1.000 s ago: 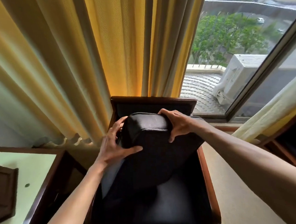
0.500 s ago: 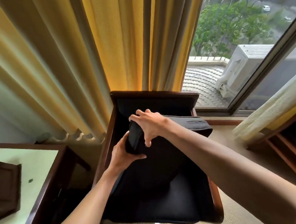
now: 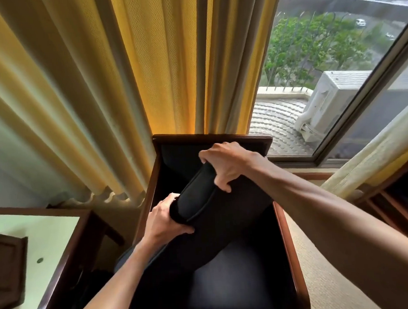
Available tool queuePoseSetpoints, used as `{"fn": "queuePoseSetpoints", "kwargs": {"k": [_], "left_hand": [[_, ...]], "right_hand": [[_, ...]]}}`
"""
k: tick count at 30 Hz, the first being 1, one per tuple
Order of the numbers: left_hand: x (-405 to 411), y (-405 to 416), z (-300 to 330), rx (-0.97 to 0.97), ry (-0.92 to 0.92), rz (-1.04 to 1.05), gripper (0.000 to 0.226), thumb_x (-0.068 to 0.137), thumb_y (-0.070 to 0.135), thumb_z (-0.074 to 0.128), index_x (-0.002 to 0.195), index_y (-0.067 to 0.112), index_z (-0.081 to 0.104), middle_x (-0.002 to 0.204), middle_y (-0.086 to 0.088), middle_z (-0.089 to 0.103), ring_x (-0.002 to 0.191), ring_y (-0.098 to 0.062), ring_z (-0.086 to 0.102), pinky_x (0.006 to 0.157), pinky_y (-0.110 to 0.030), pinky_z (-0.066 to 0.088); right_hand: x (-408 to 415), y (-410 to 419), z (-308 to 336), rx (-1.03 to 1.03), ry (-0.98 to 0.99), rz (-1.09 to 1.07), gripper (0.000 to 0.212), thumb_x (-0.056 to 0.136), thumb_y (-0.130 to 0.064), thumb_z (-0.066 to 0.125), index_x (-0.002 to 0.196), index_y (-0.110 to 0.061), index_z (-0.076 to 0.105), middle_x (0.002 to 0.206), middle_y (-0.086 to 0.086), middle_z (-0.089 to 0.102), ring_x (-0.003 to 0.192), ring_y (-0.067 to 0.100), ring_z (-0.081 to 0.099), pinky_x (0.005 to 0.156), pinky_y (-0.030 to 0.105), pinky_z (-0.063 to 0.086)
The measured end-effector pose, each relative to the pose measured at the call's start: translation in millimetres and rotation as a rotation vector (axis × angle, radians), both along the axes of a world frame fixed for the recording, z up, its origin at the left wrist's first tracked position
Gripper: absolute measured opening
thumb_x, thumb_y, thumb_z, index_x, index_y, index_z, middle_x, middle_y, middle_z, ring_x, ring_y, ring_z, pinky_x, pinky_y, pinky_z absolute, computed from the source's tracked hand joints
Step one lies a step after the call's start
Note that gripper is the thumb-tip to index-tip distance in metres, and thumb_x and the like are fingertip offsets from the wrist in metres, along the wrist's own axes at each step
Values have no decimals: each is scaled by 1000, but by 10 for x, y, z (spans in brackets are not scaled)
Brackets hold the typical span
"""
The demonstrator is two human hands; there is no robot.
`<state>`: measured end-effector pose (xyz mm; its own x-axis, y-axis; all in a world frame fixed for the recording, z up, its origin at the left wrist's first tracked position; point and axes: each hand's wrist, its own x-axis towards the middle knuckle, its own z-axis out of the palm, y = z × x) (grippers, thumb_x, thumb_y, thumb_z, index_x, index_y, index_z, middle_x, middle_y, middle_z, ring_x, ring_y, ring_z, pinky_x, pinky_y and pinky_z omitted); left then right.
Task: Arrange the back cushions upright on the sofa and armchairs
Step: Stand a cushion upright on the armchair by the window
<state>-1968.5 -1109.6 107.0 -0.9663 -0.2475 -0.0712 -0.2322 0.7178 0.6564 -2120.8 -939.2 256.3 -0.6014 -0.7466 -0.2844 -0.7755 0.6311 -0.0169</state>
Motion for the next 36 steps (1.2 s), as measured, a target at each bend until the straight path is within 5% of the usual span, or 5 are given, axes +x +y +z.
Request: {"fn": "queuePoseSetpoints", "kwargs": {"k": [9, 15, 22, 28, 36], "left_hand": [[-159, 767, -521, -170, -179, -111, 85, 50, 50, 73, 130, 37, 48, 121, 18, 56, 111, -11, 49, 88, -37, 39], [-361, 901, -686, -304, -212, -150, 90, 62, 53, 68, 142, 42, 30, 136, 22, 42, 125, -9, 35, 93, -39, 30], [-297, 470, -969, -515, -277, -251, 113, 70, 40, 74, 150, 42, -6, 157, 11, 18, 145, -13, 15, 110, -49, 18], [-381, 110, -1010, -554, -337, -268, 124, 58, 34, 82, 154, 27, 2, 146, 4, 31, 141, -17, 24, 115, -63, 8], [-923, 12, -910, -589, -302, -361, 103, 47, 38, 76, 140, 25, 35, 123, 8, 51, 116, -16, 48, 98, -46, 34]], "right_hand": [[27, 1092, -1309, 49, -113, -168, 63, 56, -2, 76, 98, -25, 35, 100, -10, 41, 96, 18, 43, 60, 40, 49], [2, 1507, -1840, -34, -94, -356, 81, 68, 5, 72, 137, -17, 37, 133, 1, 43, 127, 25, 41, 90, 42, 53], [223, 1136, -2361, 93, -95, -504, 116, 79, -36, 78, 157, -20, -7, 166, 8, -5, 147, 47, -16, 112, 72, 2], [85, 765, -2416, 120, -36, -276, 118, 63, -28, 85, 154, -12, 12, 158, 7, 21, 148, 37, 14, 116, 69, 7], [-411, 773, -2410, 57, 1, -259, 97, 46, -39, 83, 131, -22, 39, 122, 0, 54, 116, 24, 47, 107, 47, 34]]}}
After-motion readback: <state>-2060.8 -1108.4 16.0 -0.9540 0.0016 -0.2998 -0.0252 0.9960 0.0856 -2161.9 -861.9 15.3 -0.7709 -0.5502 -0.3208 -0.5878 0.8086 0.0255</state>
